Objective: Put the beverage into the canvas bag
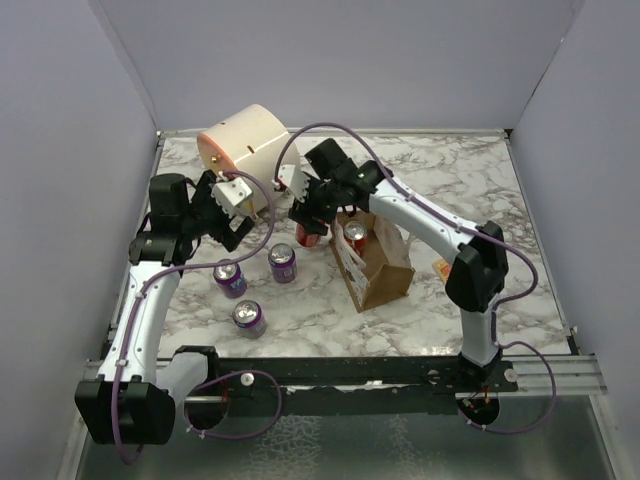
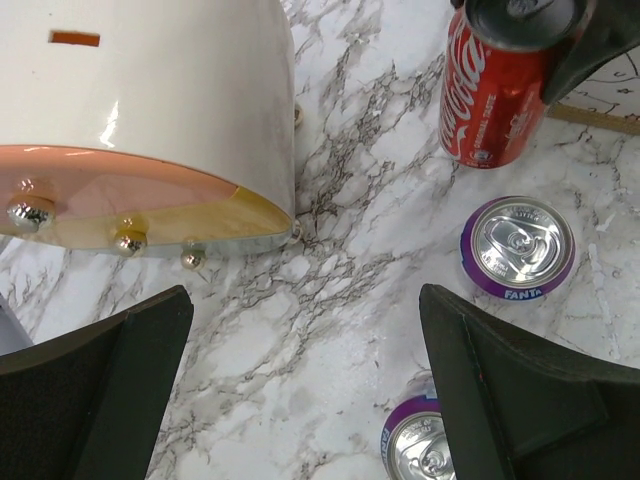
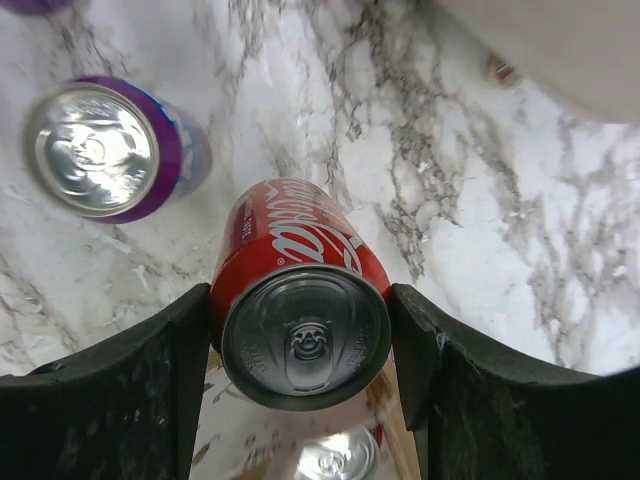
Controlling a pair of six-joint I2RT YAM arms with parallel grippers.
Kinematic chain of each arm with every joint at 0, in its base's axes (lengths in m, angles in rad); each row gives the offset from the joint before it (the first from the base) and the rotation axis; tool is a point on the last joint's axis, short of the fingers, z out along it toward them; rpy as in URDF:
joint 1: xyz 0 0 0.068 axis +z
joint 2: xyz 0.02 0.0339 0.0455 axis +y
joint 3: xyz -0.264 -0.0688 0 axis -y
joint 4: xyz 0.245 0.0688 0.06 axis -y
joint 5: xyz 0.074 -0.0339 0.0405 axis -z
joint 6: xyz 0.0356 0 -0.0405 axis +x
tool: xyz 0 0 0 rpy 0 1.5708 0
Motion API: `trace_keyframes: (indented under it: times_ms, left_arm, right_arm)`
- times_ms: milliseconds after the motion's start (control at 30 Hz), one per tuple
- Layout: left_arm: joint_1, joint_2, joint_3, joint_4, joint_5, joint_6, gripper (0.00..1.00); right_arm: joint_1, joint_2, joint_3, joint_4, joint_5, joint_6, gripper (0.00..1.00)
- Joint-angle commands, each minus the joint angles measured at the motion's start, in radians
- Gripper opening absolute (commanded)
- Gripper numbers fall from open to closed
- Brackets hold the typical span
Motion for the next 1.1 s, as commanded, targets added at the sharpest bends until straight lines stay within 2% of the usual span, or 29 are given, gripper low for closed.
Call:
trace_keyframes:
  times_ms: [0,100,200,300,467,600,867,1067]
  left_arm:
    - [0.005,-0.003,0.036,0.049,0.07,-0.052,0.99]
    - [0.005,0.024,0.071,0.051,0.085,-0.088,0.98]
    - [0.001,0.05,0.082,0.077,0.077,-0.129,0.9]
    - [-0.013,0.083,0.115,0.078,0.071,-0.137,0.87]
    - [-0.072,0.121,0.168,0.032,0.162,-0.059,0.87]
    - [-0.178,0.177,0.229,-0.047,0.188,0.04,0.85]
    - [-0.373,0.311,0.318,-0.137,0.263,0.25,0.86]
    - [-0.527,0.403,0.443,-0.253,0.239,0.369,0.88]
  right_arm:
    - [0.001,-0.217,0.081,0.132,-0.053,0.091,0.29]
    - [-0.001,-0.274,0.096,0.133,-0.045,0.11,0.27]
    - [-0.001,-0.333,0.09,0.128,-0.014,0.113,0.26]
    - [-0.002,-0.405,0.061,0.128,0.03,0.109,0.25]
    - [-0.008,-0.526,0.001,0.111,0.121,0.082,0.25]
    - [-0.043,-0.618,-0.086,0.11,0.163,0.058,0.24]
    - [-0.234,-0.776,-0.234,0.041,-0.017,0.06,0.24]
    - [-0.314,-0.849,-0.345,-0.023,-0.145,0.047,0.23]
